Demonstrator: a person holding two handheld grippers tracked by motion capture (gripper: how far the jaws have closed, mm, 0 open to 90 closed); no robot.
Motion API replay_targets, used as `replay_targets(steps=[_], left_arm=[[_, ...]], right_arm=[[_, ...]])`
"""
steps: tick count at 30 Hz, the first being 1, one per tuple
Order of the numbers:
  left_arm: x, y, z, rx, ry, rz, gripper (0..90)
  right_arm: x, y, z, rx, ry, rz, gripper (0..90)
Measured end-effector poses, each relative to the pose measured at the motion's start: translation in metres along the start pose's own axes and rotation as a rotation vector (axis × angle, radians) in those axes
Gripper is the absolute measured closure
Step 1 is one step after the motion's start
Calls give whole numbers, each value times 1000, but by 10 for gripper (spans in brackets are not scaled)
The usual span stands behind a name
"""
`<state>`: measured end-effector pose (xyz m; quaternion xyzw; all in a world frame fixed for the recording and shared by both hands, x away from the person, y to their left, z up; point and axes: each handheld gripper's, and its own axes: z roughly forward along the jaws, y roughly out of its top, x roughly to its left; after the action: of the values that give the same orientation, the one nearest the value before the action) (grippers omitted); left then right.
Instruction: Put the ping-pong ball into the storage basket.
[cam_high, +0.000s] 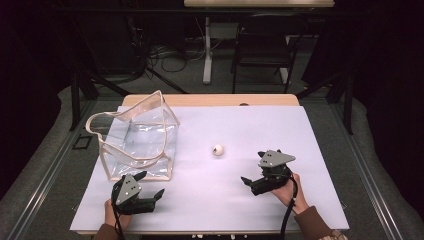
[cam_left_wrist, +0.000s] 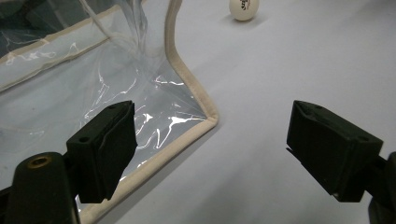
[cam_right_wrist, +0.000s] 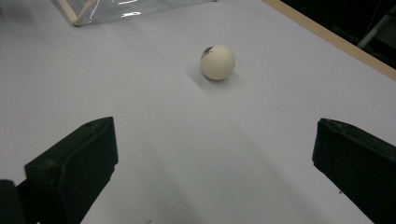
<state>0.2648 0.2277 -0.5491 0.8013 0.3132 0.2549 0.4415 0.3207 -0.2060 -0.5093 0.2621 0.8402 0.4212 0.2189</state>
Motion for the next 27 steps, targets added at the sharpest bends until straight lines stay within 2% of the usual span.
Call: replay_targets(steps=[8, 27], left_arm=[[0, 0, 0, -2, -1, -1, 161], [0, 0, 1, 0, -2, -2, 161]], right_arm=[[-6, 5, 10, 8, 15, 8, 0], [-7, 11, 27, 33, 41, 0, 0]])
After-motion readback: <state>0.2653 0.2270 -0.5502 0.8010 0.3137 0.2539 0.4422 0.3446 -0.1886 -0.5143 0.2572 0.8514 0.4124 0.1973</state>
